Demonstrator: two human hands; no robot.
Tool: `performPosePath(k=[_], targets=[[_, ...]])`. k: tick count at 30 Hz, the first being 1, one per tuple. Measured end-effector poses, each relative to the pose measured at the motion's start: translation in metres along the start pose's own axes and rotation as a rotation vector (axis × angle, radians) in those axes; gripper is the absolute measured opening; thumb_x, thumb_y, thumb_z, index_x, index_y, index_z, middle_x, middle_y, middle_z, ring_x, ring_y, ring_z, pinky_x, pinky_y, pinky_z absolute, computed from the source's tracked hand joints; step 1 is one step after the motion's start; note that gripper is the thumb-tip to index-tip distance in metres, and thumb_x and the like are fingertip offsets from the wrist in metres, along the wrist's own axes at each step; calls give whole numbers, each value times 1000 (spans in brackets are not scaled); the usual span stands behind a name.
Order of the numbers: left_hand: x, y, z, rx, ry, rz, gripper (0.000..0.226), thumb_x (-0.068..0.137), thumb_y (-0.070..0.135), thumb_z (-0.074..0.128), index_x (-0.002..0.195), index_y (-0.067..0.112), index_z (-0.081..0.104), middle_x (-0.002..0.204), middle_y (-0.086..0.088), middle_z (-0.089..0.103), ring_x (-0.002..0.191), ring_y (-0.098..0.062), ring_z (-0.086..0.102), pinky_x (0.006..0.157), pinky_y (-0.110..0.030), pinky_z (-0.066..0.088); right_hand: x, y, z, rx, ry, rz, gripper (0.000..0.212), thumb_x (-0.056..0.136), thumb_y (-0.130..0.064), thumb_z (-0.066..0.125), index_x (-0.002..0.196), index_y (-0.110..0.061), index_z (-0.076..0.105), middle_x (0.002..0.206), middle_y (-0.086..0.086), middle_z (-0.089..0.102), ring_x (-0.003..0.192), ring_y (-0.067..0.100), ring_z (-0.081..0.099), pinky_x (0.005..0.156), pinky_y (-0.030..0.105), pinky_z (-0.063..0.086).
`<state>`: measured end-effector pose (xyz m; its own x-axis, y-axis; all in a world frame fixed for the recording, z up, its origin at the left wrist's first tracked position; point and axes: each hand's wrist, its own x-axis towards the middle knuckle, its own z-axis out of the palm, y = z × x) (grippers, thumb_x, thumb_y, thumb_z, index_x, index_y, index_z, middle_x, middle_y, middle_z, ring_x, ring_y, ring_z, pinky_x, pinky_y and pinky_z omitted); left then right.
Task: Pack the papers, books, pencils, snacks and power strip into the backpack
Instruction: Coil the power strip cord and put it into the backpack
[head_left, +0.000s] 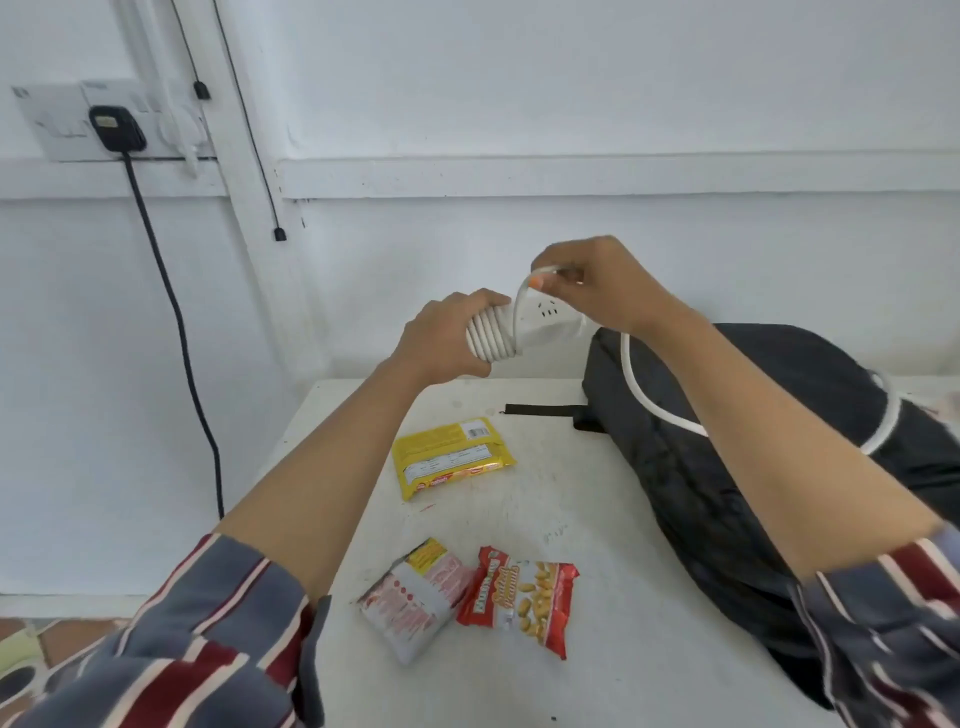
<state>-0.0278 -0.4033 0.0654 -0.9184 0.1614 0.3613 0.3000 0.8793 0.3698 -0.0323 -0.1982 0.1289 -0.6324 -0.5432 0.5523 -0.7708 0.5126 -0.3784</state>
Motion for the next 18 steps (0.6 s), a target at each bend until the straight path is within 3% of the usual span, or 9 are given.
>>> performPosePath(k=[5,8,10,13,16,18], targets=[[6,45,19,-78,-36,90,76,57,24,76,126,33,45,106,5,54,95,-19,51,79,-37,45,-1,39,-32,-27,8,107,19,89,-24,61,95,-8,71,94,6,70,82,16,61,77,28,47],[7,71,30,-121,6,133,77,53,32,70,126,32,46,108,4,55,95,-18,52,80,-40,48,-11,59,-47,7,-3,163,20,89,-23,62,91,-6,71,75,1,66,64,0,50,62,14,38],[6,86,34,-144,40,150,76,53,33,69,126,30,46,108,4,55,94,-18,52,80,-39,48,-18,67,-55,68,-8,182,24,89,-24,61,88,-1,70,62,-1,52,56,0,41,55,11,31],[6,101,36,-146,63,158,75,54,34,69,125,30,45,107,4,55,93,-17,53,79,-40,49,-22,76,-66,165,-43,230,26,88,-25,64,88,1,71,64,2,51,58,4,41,57,17,32],[4,112,34,-171,62,156,76,56,32,71,124,32,38,104,3,55,86,-19,55,74,-38,50,-21,78,-75,327,-41,319,19,83,-26,70,85,-7,72,56,-5,51,50,1,40,52,11,34],[3,118,30,-205,44,145,81,56,30,71,125,37,29,103,1,55,82,-21,57,71,-34,49,-21,78,-79,441,-56,444,17,80,-27,73,88,-12,72,65,-2,59,55,4,49,51,13,42]])
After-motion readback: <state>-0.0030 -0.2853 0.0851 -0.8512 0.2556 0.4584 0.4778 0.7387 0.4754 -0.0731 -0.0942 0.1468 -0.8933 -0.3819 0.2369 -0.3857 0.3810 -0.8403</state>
